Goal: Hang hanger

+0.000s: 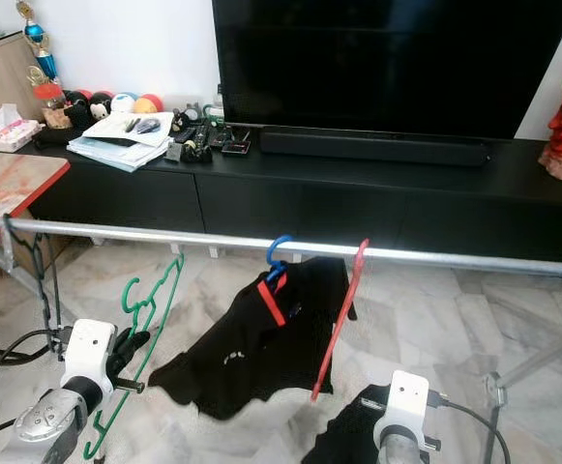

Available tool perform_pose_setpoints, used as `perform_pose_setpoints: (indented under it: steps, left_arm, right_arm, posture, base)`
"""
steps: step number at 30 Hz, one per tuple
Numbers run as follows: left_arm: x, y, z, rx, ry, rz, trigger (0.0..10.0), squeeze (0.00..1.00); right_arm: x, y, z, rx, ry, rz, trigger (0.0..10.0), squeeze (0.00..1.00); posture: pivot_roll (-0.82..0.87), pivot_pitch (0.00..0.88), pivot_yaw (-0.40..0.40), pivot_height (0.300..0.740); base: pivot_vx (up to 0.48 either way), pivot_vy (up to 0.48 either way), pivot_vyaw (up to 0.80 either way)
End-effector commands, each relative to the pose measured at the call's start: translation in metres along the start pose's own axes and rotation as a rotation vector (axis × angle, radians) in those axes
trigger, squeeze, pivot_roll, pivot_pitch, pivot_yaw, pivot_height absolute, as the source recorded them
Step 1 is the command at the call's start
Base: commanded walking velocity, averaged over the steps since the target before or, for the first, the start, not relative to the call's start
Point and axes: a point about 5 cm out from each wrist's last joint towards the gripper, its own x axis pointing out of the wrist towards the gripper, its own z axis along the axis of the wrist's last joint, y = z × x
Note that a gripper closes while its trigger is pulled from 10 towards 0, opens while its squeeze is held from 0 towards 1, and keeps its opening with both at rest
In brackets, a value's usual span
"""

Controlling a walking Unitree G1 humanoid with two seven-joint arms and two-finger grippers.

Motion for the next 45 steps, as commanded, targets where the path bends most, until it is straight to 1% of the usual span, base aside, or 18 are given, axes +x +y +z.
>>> perform_pose_setpoints:
  steps: [1, 17, 45]
  left_arm:
    - [-0.0018, -0.0009, 0.0011, 0.002, -0.003, -0.005, 10.0, 0.00]
    - [-0.0027, -0.0009, 0.0012, -0.007, -0.003, 0.008, 10.0, 0.00]
    - [-0.0054, 0.0017, -0.0004, -0.010, 0.008, 0.018, 10.0, 0.00]
  right_arm:
    - [0.0012, 0.0006, 0.0044, 0.011, -0.018, -0.002, 10.0, 0.00]
    - [0.0027, -0.0049, 0.0053, 0.020, -0.012, -0.025, 10.0, 0.00]
    - [0.0054, -0.0014, 0.0125, 0.006, -0.024, -0.002, 10.0, 0.00]
  posture:
    - [0.09, 0.000, 0.024, 0.740]
    - [0.10, 0.000, 0.016, 0.740]
    - [0.10, 0.000, 0.004, 0.740]
  base:
    - [-0.251, 0.000, 0.00]
    - [-0.264, 0.000, 0.00]
    - [-0.268, 0.000, 0.00]
